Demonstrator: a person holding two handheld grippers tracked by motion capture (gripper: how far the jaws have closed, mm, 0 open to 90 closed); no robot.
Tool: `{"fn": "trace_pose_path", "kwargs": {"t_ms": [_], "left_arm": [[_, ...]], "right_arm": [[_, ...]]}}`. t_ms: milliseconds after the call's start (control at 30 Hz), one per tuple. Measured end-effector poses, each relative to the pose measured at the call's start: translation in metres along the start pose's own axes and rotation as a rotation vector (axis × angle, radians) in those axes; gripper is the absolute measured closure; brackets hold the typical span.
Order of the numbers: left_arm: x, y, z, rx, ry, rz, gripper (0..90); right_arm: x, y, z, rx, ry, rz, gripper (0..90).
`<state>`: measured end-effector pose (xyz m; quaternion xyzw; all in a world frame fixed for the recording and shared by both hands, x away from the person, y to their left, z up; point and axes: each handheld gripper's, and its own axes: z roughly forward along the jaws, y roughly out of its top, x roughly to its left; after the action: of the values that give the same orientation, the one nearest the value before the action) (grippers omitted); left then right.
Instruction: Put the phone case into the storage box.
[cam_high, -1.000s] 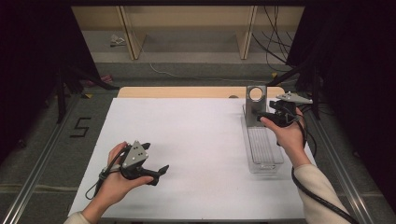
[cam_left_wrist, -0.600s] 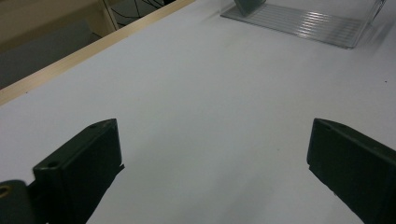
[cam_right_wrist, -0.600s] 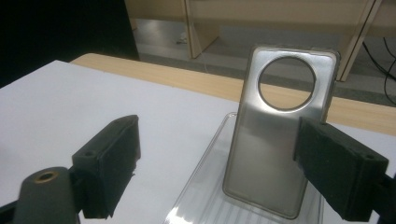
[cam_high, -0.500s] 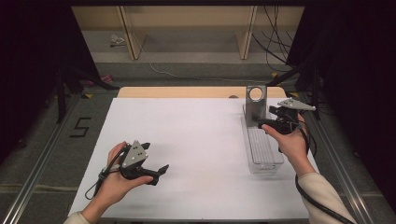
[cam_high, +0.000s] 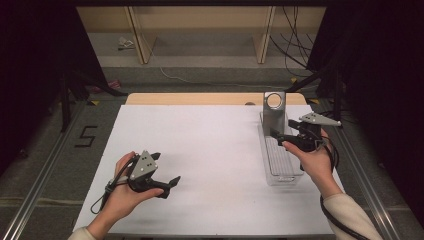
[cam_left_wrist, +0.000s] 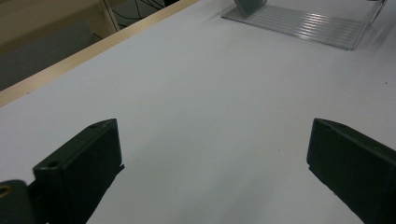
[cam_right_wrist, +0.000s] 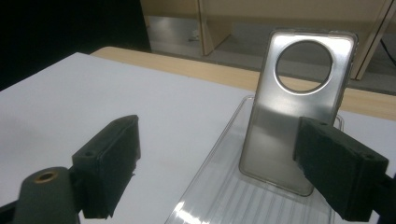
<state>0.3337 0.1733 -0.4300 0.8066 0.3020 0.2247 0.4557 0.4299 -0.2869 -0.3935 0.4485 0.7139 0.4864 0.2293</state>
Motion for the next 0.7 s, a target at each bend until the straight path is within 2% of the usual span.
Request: {"fn": "trace_pose_path", "kwargs": {"t_ms": [300, 700], "left_arm": [[0.0, 0.0, 0.0, 0.0, 0.001, 0.0, 2.7], [-0.001, 0.0, 0.0, -0.005, 0.001, -0.002, 2.7]], "right_arm": [[0.002, -0.008, -0.008, -0.003, 0.021, 0.001, 15.9], [0.011, -0.018, -0.017, -0.018, 0.057, -0.03, 16.0]]}}
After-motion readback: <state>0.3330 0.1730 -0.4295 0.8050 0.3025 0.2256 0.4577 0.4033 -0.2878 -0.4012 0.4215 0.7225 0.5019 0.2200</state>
